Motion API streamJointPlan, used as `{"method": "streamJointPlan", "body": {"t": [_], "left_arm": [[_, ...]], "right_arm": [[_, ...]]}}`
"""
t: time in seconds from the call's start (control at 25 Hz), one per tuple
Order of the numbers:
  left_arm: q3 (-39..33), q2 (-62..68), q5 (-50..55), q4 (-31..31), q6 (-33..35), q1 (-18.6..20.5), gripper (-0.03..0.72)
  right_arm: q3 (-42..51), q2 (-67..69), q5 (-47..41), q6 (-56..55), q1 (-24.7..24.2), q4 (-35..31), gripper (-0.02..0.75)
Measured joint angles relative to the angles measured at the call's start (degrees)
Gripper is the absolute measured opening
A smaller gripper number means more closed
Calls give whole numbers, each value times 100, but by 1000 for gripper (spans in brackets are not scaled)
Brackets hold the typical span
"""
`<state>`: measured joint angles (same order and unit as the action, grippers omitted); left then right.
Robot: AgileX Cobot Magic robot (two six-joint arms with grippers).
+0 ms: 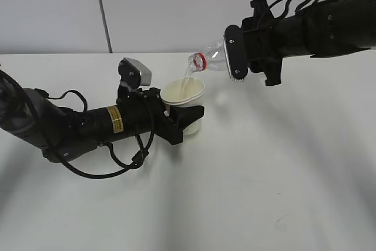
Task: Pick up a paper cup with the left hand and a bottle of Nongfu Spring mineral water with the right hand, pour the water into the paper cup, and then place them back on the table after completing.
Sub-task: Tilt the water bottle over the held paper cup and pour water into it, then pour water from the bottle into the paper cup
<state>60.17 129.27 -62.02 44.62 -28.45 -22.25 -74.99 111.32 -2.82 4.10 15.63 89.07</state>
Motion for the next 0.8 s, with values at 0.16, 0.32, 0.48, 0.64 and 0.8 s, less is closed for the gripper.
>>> {"method": "streamJointPlan", "body": {"t": [0.16,0.32,0.48,0.64,0.8], "left_arm": [[0,0,2,40,0,0,400],[0,0,14,44,0,0,400],[0,0,37,72,0,0,400],[0,0,37,80,0,0,399],[0,0,39,82,0,0,399]], "right_arm": [[-22,0,0,0,0,11,428],[-22,0,0,0,0,19,428],[-26,0,0,0,0,54,428],[-102,0,-36,0,0,54,428],[-114,0,-33,0,0,98,428]]}}
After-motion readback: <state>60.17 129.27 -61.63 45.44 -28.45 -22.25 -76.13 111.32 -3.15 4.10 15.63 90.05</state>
